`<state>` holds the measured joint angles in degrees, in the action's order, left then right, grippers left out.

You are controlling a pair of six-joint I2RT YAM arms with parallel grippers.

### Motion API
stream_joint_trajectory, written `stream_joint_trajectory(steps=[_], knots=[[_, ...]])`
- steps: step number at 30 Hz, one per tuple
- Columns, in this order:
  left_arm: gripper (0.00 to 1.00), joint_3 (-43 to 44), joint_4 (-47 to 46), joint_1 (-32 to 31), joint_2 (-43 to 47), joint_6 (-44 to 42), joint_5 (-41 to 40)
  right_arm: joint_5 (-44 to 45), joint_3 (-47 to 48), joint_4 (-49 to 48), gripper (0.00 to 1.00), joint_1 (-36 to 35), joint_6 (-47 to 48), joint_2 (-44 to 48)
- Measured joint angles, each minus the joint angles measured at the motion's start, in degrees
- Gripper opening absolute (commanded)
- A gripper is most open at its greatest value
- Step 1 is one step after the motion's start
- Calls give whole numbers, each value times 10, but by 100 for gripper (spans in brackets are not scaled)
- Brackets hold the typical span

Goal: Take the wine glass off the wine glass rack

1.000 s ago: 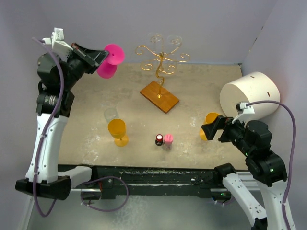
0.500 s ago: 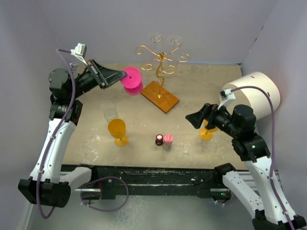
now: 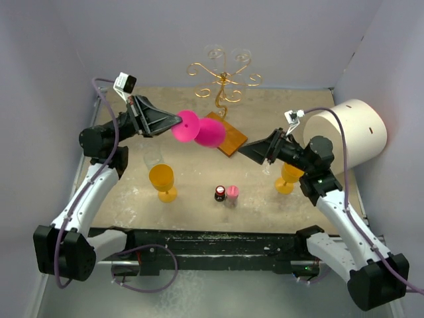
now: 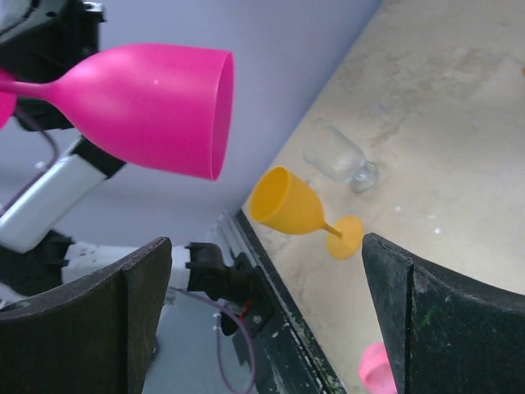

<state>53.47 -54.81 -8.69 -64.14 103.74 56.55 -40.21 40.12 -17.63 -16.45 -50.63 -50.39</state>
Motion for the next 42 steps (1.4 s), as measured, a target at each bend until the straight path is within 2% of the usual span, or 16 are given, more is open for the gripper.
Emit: stream_joint_trajectory(steps=[4, 8, 14, 18, 25, 32, 35, 38, 40, 42], knots=[[0, -3, -100, -50, -33, 53, -17, -29, -9, -120, 98, -7, -61, -21], [0, -4, -164, -96, -62, 82, -30, -43, -13, -222, 85, -24, -116, -34], [0, -10, -223, -101, -77, 107, -52, -47, -33, -368, 69, -39, -214, -40], [0, -20, -268, -104, -90, 131, -76, -47, -37, -452, 63, -42, -275, -43], [0, -39, -315, -106, -101, 167, -122, -44, -37, -568, 38, -41, -369, -53], [0, -47, -319, -113, -113, 184, -146, -44, -37, -623, 6, -42, -409, -49], [11, -47, -320, -117, -114, 184, -147, -45, -37, -629, 0, -42, -419, -47], [18, -47, -320, -117, -114, 183, -146, -45, -37, -631, 0, -42, -426, -46], [31, -47, -319, -117, -114, 179, -144, -45, -37, -633, 0, -43, -427, -43], [51, -49, -318, -117, -113, 165, -143, -45, -37, -638, 0, -43, -426, -37]])
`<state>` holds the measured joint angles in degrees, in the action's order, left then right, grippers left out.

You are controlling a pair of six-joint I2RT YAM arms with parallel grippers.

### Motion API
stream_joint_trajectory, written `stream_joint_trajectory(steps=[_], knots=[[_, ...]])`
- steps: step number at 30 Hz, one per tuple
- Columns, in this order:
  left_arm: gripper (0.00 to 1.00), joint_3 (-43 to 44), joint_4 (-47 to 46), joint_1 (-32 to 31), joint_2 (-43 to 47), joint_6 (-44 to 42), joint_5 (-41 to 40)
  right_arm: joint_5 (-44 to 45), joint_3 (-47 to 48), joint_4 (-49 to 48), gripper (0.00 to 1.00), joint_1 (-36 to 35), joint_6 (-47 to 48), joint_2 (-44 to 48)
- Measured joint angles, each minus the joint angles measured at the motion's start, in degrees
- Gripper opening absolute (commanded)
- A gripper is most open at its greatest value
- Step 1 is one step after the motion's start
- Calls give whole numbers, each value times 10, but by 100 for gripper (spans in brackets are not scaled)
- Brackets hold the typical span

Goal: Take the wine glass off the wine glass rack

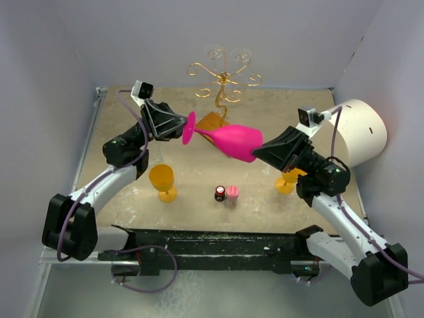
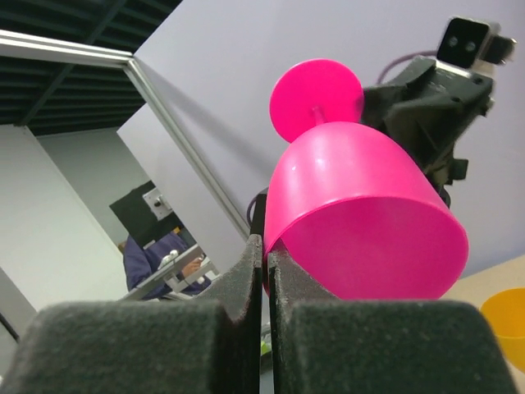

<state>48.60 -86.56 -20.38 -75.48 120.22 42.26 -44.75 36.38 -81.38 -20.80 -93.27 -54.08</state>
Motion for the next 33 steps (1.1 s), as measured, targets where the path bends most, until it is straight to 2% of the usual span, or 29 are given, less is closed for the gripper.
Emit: stream_joint_trajectory(steps=[5, 8, 13, 16, 22, 27, 33], knots=[[74, -35, 26, 1, 22, -49, -3, 1, 0, 4, 0, -1, 14, 35], [83, -42, 53, 1, 42, -81, -5, 0, 3, 48, 0, -1, 45, 66], [97, -50, 96, 1, 76, -135, -11, 7, 53, 263, 0, -1, 167, 133], [99, -54, 123, 1, 90, -164, -14, 42, 106, 438, 0, -1, 261, 176], [99, -64, 187, 1, 107, -217, -25, 147, 196, 704, 0, -2, 386, 224], [99, -65, 263, 1, 129, -269, -34, 226, 239, 876, 0, -2, 431, 210], [99, -59, 361, 1, 149, -341, -36, 284, 247, 1035, 0, -2, 487, 169]])
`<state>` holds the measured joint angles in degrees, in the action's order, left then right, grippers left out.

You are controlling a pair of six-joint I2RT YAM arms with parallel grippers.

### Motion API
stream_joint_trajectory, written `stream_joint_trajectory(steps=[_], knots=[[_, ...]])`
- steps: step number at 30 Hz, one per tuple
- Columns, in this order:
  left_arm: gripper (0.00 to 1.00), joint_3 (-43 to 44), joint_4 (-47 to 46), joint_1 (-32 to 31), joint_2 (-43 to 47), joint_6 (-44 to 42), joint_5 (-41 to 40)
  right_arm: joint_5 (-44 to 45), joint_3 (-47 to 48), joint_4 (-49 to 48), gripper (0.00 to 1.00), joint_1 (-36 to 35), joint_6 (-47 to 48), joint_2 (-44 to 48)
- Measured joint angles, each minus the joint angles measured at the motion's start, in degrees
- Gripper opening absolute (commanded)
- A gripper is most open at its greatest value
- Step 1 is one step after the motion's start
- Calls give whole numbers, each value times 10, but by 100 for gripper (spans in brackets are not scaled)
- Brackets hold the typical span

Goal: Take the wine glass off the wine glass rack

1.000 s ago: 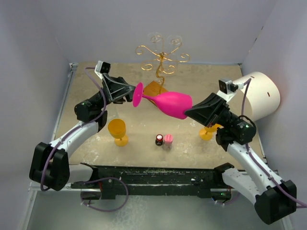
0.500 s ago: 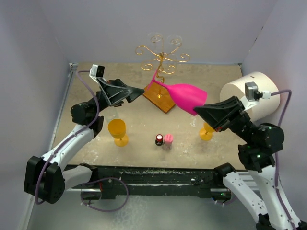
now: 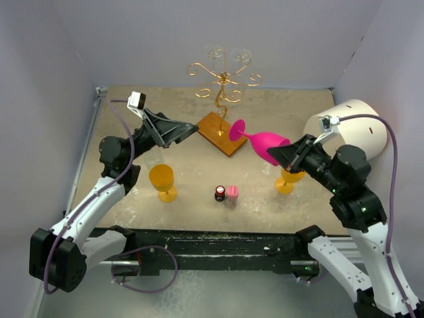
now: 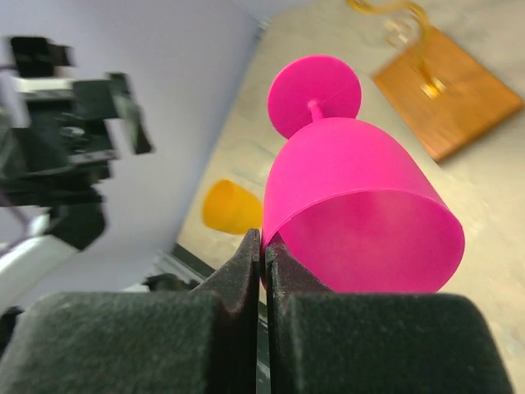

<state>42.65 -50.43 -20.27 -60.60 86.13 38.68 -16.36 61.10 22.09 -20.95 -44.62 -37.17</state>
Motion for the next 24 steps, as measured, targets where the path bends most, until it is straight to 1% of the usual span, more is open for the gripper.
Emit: stream_joint_trajectory(steps=[5, 8, 16, 20, 24], knots=[[99, 4, 42, 0, 0, -28, 0, 39, 4, 102, 0, 0, 47, -42], [99, 4, 57, 0, 0, -35, 1, 60, 24, 155, 0, 0, 78, -87], [99, 12, 81, 0, 3, -51, 9, 94, 97, 228, 0, 0, 161, -213], [99, 32, 145, 0, 22, -91, 11, 114, 139, 263, 0, 0, 194, -264], [99, 73, 242, 0, 53, -156, 7, 139, 183, 286, 0, 0, 214, -311]])
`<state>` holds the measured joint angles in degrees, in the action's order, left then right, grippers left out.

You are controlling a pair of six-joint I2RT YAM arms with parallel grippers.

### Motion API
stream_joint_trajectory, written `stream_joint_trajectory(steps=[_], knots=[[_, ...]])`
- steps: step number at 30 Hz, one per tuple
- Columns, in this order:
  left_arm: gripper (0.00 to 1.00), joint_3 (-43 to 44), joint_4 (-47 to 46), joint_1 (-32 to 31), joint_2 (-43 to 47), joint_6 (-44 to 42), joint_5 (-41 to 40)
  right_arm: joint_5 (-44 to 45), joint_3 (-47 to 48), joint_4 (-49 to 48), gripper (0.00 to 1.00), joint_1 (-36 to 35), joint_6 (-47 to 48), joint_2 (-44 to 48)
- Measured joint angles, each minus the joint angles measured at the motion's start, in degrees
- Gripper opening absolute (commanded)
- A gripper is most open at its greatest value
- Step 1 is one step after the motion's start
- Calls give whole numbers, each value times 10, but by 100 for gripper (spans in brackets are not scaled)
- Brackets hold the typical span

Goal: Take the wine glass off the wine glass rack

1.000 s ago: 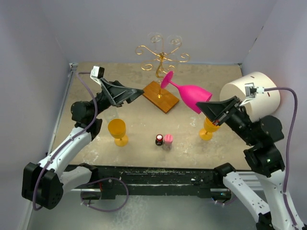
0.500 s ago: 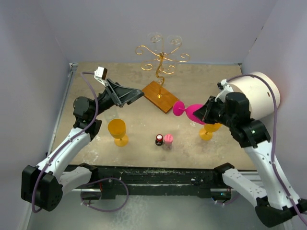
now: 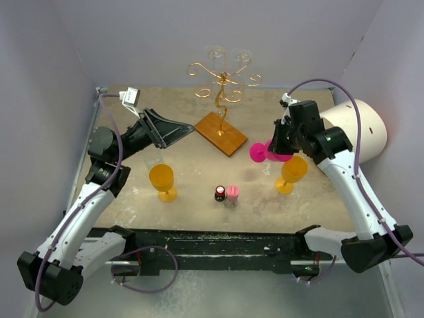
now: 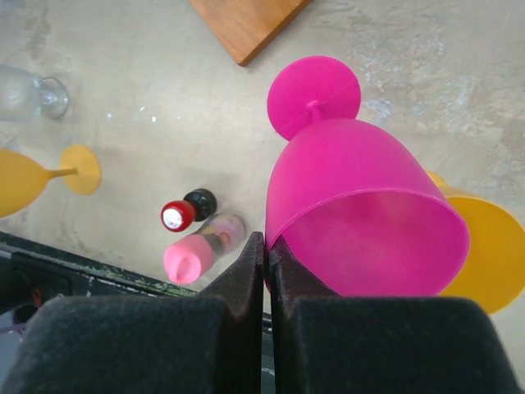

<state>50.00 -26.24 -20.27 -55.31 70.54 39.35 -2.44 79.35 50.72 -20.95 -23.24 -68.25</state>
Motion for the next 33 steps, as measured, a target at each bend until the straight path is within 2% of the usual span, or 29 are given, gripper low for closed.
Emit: stream_joint_trajectory(steps=[5, 15, 24, 33], knots=[[99, 63, 125, 0, 36, -90, -18, 15, 21, 27, 0, 0, 16, -42], [99, 125, 316, 0, 75, -231, -66, 75, 62, 66, 0, 0, 41, -129], [99, 166, 413, 0, 94, -313, -103, 90, 83, 73, 0, 0, 47, -198], [99, 174, 453, 0, 99, -350, -121, 95, 98, 82, 2, 0, 49, -248]])
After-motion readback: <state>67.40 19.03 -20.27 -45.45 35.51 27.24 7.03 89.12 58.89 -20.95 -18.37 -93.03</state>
